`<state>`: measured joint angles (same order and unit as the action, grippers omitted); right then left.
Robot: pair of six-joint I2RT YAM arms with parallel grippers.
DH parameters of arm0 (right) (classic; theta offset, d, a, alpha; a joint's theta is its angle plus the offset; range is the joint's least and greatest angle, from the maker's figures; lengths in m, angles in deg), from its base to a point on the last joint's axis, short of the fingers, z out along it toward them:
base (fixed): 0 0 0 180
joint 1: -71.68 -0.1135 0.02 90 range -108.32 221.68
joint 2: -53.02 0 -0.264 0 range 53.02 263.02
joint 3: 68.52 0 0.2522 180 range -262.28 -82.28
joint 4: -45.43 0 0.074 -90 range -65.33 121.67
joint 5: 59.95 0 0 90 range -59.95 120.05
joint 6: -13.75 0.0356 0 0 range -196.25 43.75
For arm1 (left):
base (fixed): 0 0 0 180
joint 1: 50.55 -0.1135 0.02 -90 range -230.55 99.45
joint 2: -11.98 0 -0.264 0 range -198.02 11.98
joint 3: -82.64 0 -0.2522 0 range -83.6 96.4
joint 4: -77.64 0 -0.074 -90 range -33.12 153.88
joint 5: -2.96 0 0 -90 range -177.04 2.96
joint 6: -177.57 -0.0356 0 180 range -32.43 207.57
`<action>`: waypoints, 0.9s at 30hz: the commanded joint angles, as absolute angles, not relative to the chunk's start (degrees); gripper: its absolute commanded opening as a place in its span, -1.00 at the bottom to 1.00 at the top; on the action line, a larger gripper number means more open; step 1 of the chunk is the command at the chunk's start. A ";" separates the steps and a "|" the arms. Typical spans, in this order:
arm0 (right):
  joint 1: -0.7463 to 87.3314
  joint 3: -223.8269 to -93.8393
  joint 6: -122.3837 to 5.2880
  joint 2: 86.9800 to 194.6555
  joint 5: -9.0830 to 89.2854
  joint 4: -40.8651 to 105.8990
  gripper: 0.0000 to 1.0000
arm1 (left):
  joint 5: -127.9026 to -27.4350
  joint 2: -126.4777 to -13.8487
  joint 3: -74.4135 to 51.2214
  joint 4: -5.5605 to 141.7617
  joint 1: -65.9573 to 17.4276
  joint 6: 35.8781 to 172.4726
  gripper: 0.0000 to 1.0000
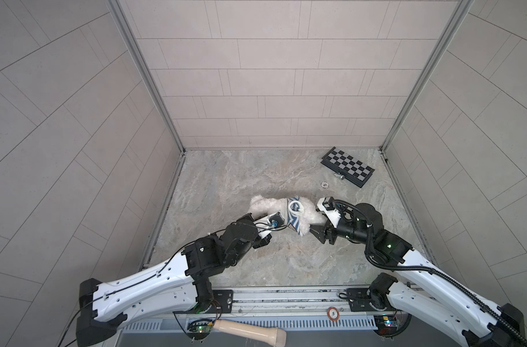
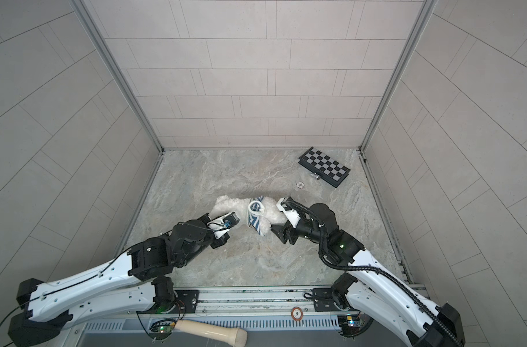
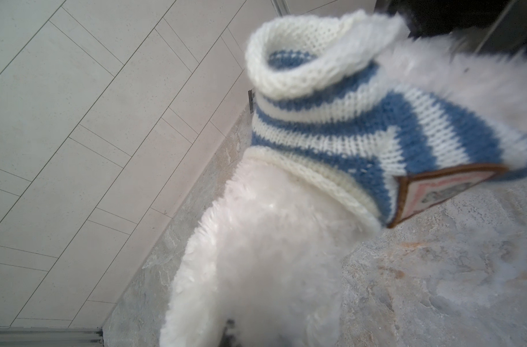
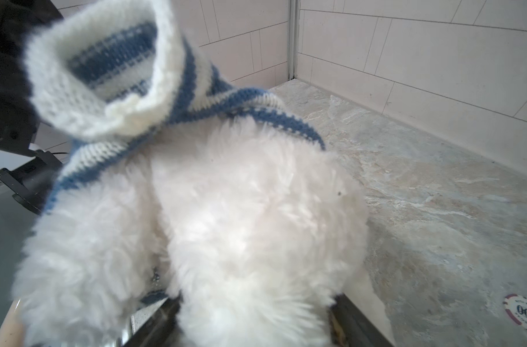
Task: Dress the teddy bear
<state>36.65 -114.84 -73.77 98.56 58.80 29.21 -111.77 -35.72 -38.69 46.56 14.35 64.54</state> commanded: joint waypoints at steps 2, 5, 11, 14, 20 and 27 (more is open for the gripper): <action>36.58 -114.95 -74.96 99.96 62.66 34.86 -0.04 | -111.61 -35.13 -37.55 52.10 14.57 65.23 -1.00; 36.26 -115.17 -75.36 99.25 62.57 36.25 -0.71 | -110.90 -35.63 -37.27 51.35 14.58 66.47 -1.00; 31.16 -112.68 -78.72 94.33 46.15 37.67 -1.00 | -97.25 -41.06 -36.23 47.07 6.91 79.08 -0.29; 24.63 -111.34 -83.37 93.52 29.14 37.89 -1.00 | -88.72 -41.90 -36.78 45.71 0.64 86.89 0.23; 20.26 -108.23 -85.81 98.02 16.98 46.41 -1.00 | -82.76 -38.37 -33.30 41.04 -2.23 93.55 0.37; 19.86 -105.40 -86.01 107.43 14.77 55.24 -1.00 | -83.79 -40.03 -31.57 37.23 -2.17 96.74 0.21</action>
<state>20.37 -106.12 -85.07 105.75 18.56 47.00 -84.23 -39.07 -32.35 40.18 -1.96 93.39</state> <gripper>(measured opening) 0.087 0.606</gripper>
